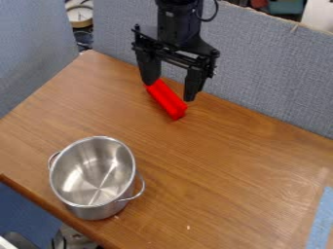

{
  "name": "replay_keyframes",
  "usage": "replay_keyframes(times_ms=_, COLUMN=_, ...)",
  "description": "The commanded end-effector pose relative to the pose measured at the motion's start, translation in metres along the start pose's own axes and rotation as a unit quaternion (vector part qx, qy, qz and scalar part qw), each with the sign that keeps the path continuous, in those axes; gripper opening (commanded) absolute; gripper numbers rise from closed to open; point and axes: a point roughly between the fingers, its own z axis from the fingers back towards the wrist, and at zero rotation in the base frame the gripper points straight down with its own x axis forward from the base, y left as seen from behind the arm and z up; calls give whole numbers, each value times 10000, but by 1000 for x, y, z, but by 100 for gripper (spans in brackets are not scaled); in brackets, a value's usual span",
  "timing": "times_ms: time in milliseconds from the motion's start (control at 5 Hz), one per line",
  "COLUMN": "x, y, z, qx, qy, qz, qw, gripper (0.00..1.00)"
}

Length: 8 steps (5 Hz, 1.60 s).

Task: Put the red object in the metal pot

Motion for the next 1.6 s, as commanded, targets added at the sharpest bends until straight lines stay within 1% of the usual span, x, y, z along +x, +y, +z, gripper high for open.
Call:
replay_keyframes(times_ms=0, x=23, y=-31, z=0, qx=-3, qy=65, qz=153, qw=9999, gripper=100)
replay_keyframes(times_ms=200, x=24, y=-48, z=0, qx=-102, qy=4, qz=533, qw=9985, gripper=100)
replay_keyframes(times_ms=400, x=19, y=-72, z=1, qx=-118, qy=14, qz=1071, qw=9942, gripper=100)
replay_keyframes(times_ms=600, x=18, y=-94, z=4, qx=-162, qy=32, qz=1904, qw=9816, gripper=100)
replay_keyframes(times_ms=800, x=38, y=-58, z=12, qx=-251, qy=-65, qz=2570, qw=9661, gripper=100)
replay_keyframes(times_ms=1000, x=68, y=-28, z=15, qx=-323, qy=-188, qz=2920, qw=9557, gripper=100)
replay_keyframes(times_ms=1200, x=101, y=-16, z=11, qx=-447, qy=-179, qz=3147, qw=9480, gripper=100)
replay_keyframes(times_ms=1400, x=117, y=-26, z=-5, qx=-330, qy=-74, qz=2649, qw=9637, gripper=100)
